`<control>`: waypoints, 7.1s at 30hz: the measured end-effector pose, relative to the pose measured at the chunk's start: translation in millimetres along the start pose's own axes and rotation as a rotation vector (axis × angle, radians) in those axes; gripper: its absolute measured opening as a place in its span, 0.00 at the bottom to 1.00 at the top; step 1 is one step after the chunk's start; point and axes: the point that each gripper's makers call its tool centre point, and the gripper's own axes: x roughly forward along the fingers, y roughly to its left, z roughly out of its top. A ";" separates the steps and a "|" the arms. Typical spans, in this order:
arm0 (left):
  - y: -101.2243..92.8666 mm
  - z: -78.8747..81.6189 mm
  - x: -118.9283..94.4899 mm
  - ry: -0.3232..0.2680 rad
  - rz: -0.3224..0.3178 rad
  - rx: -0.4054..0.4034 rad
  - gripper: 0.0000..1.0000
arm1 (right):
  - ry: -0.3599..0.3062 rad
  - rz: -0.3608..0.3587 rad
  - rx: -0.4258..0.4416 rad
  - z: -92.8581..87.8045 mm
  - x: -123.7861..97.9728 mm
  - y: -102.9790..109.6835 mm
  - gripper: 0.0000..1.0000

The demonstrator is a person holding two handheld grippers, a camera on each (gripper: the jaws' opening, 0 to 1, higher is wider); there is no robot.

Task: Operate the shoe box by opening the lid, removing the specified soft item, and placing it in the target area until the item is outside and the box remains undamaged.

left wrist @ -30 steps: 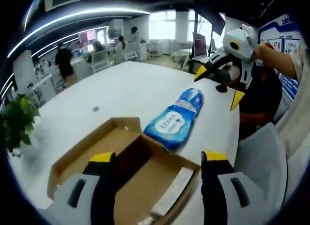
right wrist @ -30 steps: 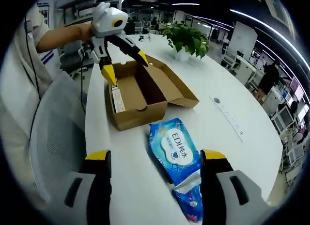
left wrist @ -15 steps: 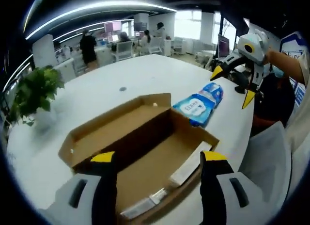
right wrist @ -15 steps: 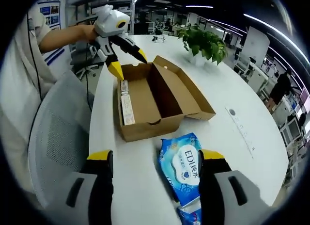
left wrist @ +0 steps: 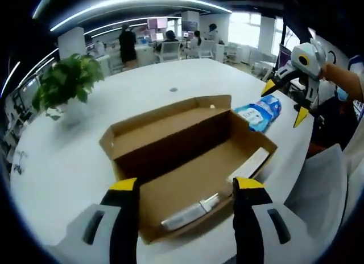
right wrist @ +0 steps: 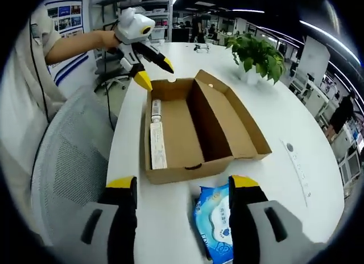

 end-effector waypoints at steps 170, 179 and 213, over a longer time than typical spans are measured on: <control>49.6 -75.0 -0.8 0.187 0.166 -0.437 0.03 | 0.243 -0.090 -0.073 -88.8 -85.2 -135.7 0.14; 49.3 -74.6 -0.3 0.193 0.169 -0.445 0.03 | 0.287 -0.068 -0.073 -116.0 -84.2 -146.8 0.14; 48.2 -74.4 3.7 0.263 0.191 -0.432 0.03 | 0.405 -0.023 -0.090 -223.6 -92.4 -181.7 0.15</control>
